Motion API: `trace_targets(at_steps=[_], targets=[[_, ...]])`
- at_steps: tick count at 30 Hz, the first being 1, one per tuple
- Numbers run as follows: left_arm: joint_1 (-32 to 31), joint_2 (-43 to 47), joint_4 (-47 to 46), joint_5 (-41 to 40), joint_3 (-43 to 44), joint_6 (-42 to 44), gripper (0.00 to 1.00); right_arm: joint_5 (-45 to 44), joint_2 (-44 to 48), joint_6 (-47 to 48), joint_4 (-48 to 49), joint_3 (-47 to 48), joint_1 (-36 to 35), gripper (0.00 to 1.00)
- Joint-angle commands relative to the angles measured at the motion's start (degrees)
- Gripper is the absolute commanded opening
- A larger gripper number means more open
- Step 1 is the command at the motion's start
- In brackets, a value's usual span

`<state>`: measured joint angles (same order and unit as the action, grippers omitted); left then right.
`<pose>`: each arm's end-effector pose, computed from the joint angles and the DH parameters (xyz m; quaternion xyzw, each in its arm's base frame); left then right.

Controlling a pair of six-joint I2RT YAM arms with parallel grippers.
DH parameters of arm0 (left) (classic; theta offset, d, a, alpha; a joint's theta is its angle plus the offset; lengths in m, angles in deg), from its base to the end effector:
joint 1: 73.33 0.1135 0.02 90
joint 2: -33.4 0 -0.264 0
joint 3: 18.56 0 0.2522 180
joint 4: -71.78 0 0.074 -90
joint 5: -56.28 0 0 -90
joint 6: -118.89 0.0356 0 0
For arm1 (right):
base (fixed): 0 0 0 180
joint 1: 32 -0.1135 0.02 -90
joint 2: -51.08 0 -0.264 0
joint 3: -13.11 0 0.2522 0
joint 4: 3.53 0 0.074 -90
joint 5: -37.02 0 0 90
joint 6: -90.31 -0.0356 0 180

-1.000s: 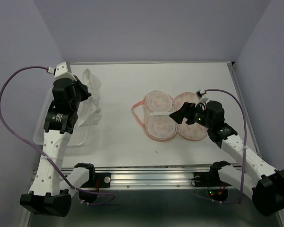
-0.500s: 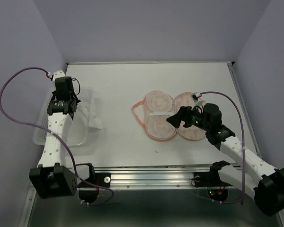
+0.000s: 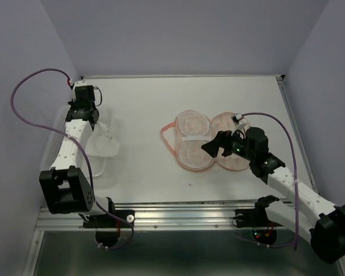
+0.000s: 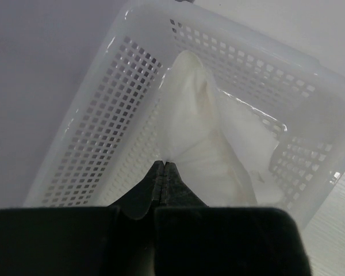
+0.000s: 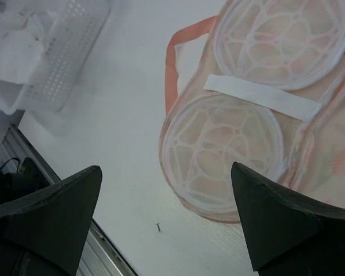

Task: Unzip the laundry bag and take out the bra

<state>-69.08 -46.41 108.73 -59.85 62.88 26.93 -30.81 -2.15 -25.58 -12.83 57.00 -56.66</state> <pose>0.3098 0.0387 0.3192 -0.1505 0.8584 0.2097 0.4433 0.1872 0.1007 0.2499 -0.1036 0.7983 0.3856 0.4509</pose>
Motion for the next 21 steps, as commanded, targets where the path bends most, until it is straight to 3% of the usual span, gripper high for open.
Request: trace_targets(at_steps=[1, 10, 17, 18, 20, 21], targets=[[0.2, -2.3, -5.8, -7.5, 2.0, 5.5, 0.00, -1.7, 1.1, 1.4, 2.2, 0.5, -1.3, 1.00], [-0.2, -11.3, -6.6, -18.4, 0.8, 6.0, 0.00, -3.3, 1.3, 2.2, 1.5, 0.6, -4.2, 1.00], [-0.3, -19.1, 1.7, -26.6, 3.9, 1.5, 0.05, -5.0, 2.1, 2.6, 0.5, 0.5, -4.7, 1.00], [-0.3, -19.7, 2.2, -28.8, 4.0, 0.0, 0.07, -5.1, 2.1, 2.7, 0.4, 0.5, -4.7, 1.00], [-0.3, -20.9, 3.4, -31.1, 4.6, -1.4, 0.27, -5.1, 2.2, 2.7, 0.3, 0.5, -4.7, 1.00], [-0.3, -21.2, 3.6, -32.1, 5.2, -2.2, 0.32, -5.1, 2.2, 2.7, 0.3, 0.6, -5.2, 1.00]])
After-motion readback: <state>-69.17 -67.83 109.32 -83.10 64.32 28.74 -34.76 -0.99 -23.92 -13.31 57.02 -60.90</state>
